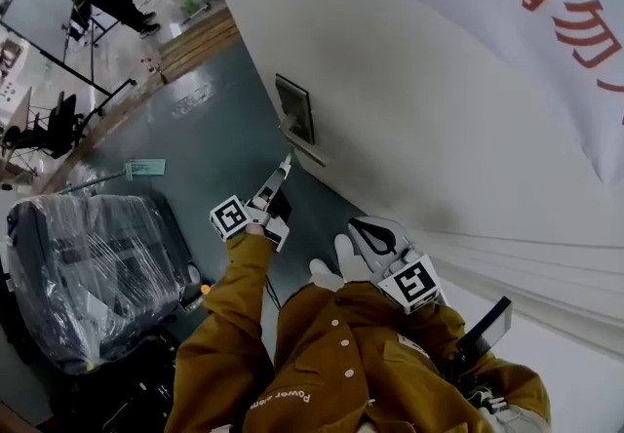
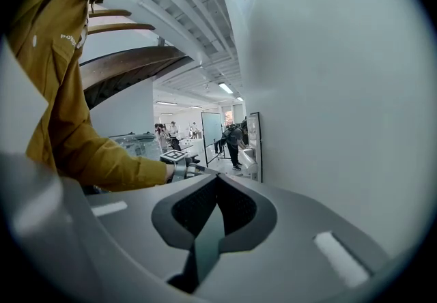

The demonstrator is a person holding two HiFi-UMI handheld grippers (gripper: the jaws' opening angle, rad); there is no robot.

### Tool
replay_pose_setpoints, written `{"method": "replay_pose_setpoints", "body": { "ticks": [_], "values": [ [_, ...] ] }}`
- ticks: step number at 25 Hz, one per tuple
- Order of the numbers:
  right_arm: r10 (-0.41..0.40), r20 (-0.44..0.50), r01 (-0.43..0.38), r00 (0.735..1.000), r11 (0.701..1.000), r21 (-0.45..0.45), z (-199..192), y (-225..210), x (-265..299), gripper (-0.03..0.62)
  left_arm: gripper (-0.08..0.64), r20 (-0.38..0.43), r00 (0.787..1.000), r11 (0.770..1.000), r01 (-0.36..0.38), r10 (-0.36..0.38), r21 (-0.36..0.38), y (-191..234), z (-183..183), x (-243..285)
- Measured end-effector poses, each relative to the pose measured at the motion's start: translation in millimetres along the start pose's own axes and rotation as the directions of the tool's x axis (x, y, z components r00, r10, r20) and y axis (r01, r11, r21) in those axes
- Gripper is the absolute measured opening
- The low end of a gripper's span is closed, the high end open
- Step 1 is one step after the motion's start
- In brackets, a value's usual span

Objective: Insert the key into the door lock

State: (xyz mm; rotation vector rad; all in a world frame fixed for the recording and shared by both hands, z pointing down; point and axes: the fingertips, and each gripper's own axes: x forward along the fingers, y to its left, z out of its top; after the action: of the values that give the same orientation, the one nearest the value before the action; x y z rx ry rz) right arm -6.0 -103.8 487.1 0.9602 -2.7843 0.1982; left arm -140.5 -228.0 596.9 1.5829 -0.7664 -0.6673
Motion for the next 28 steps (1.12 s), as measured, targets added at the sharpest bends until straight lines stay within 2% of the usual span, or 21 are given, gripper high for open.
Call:
{"method": "replay_pose_setpoints", "body": {
  "ticks": [9,12,19,23,25,28],
  "values": [
    [-0.017,-0.004,0.017,1.0,1.0,-0.005,-3,-7,0,0.006,0.025,-0.055,0.998,0.999,0.019,-0.017,0.043,5,22,33],
    [-0.023,0.001,0.023,1.0,1.0,-0.007,-1,-8,-1,0.006,0.025,-0.069,0.998,0.998,0.006,-0.001,0.064,12,26,37],
    [-0.02,-0.016,0.019,1.0,1.0,-0.016,-3,-3,-2,0.006,0.025,-0.101,0.993,0.997,0.064,-0.059,0.046,-2,26,48],
    [-0.025,-0.037,0.025,0.999,1.0,0.009,-6,-3,-2,0.006,0.025,-0.109,0.994,0.996,0.026,-0.016,0.083,8,28,45],
    [-0.014,-0.043,0.013,0.999,1.0,-0.022,-8,-2,3,0.006,0.025,-0.104,0.994,0.997,0.025,-0.018,0.072,10,28,44],
    [0.006,-0.06,-0.009,0.998,0.999,-0.047,-7,1,15,0.006,0.025,-0.093,0.994,0.998,0.062,-0.059,0.03,4,27,47]
  ]
}}
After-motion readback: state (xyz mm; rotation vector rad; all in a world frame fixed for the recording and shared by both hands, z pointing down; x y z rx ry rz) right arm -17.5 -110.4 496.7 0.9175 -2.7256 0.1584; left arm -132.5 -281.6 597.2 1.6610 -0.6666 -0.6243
